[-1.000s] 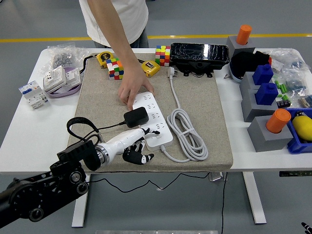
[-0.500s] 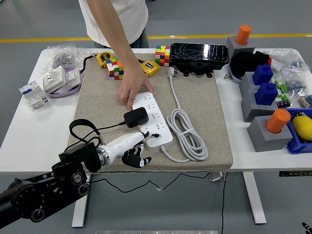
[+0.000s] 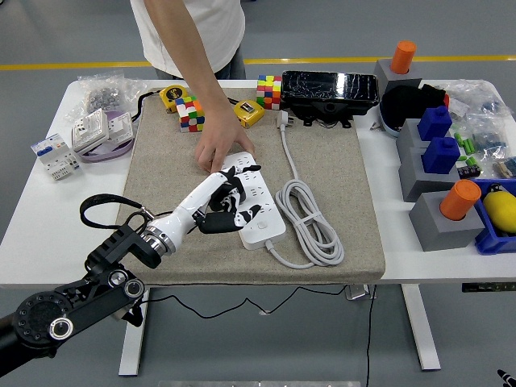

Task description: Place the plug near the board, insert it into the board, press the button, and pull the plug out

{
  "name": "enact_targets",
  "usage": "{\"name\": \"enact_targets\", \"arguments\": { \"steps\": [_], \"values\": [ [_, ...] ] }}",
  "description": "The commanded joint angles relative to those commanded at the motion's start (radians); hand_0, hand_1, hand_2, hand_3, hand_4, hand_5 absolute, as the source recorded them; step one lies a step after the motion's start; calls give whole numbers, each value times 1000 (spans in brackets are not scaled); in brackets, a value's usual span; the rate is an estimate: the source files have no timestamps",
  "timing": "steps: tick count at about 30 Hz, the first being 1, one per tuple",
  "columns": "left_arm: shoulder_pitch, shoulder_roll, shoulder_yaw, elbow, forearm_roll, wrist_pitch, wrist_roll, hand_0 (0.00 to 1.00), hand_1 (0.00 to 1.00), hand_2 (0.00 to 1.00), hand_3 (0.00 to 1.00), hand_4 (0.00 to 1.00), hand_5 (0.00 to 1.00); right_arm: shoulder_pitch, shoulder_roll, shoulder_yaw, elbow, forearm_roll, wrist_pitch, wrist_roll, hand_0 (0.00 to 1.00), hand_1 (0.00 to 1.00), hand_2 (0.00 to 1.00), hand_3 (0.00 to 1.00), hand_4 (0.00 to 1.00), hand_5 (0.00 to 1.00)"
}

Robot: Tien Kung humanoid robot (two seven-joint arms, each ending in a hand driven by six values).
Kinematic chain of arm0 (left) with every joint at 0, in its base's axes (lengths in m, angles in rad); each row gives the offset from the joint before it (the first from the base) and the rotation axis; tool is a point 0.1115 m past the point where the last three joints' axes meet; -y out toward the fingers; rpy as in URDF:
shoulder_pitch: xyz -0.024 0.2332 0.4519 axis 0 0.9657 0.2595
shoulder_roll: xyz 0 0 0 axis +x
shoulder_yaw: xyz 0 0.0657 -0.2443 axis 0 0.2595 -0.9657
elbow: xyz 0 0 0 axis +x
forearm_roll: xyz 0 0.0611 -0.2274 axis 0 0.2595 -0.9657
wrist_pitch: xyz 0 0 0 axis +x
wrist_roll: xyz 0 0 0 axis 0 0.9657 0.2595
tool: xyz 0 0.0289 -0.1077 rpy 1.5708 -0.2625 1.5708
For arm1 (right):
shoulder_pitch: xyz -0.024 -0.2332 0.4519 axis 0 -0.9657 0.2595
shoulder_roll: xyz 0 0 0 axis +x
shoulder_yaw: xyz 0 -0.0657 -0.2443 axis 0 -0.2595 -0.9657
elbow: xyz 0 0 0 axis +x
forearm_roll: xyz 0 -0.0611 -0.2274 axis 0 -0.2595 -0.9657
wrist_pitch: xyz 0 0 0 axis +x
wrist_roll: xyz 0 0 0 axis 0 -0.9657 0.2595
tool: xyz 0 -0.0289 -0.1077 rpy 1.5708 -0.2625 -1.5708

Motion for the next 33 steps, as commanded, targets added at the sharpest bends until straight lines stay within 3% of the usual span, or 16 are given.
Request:
{"name": "enact_targets", "arguments": {
  "steps": [1, 6, 7, 9, 12, 13, 15, 18, 19, 24, 25, 26, 33],
  "values": [
    [0, -3, 1, 5, -46, 2, -33, 223, 235, 301, 527, 694, 193, 0, 0, 0, 0, 0, 0, 0, 528, 624, 604, 545, 881, 404],
    [2, -23, -7, 44, -254, -9, -84, 223, 235, 301, 527, 694, 193, 1, 0, 2, -1, 1, 0, -1, 528, 624, 604, 545, 881, 404],
    [1, -27, -10, 57, -299, 5, -95, 293, 332, 418, 536, 688, 169, 1, 0, 4, 0, 1, -1, 0, 525, 624, 604, 544, 880, 404],
    [-6, -35, -15, 81, -364, 28, -101, 293, 332, 418, 536, 688, 169, 1, 0, 4, -1, 1, -1, 0, 525, 624, 604, 544, 880, 404],
    [-21, -50, -16, 123, -272, 82, -81, 293, 332, 418, 536, 688, 169, 1, 0, 2, -1, 2, 0, 0, 525, 624, 604, 544, 880, 404],
    [-26, -55, -16, 137, -227, 97, -71, 705, 690, 580, 582, 841, 242, 1, 0, 1, -1, 3, 0, 0, 527, 624, 604, 544, 881, 404],
    [-41, -73, -14, 183, -103, 128, -21, 705, 690, 580, 582, 841, 242, 3, 0, -1, -1, 4, 0, 0, 527, 624, 604, 544, 881, 404],
    [-47, -81, -13, 203, -25, 133, 5, 705, 690, 580, 582, 841, 242, 3, 1, -2, 0, 5, 0, 0, 527, 624, 604, 544, 881, 404],
    [-50, -85, -11, 212, 14, 132, 26, 810, 799, 758, 681, 903, 256, 3, 1, -2, 1, 4, 0, 0, 527, 624, 604, 544, 881, 404],
    [-63, -97, 7, 250, 220, 141, 70, 810, 799, 758, 681, 903, 256, 3, -1, -3, 2, 5, 0, 0, 527, 624, 604, 544, 881, 404],
    [-64, -98, 9, 255, 259, 143, 72, 815, 815, 784, 775, 951, 274, 2, -1, -3, 2, 5, 0, 0, 526, 624, 604, 544, 881, 404],
    [-67, -99, 12, 260, 286, 143, 79, 815, 815, 784, 775, 951, 274, 2, -1, -2, 1, 5, 0, 0, 526, 624, 604, 544, 881, 404],
    [-69, -102, 19, 272, 305, 157, 58, 799, 800, 773, 767, 960, 275, 2, -1, 1, 3, 3, 0, 0, 525, 624, 604, 544, 881, 405]
  ]
}}
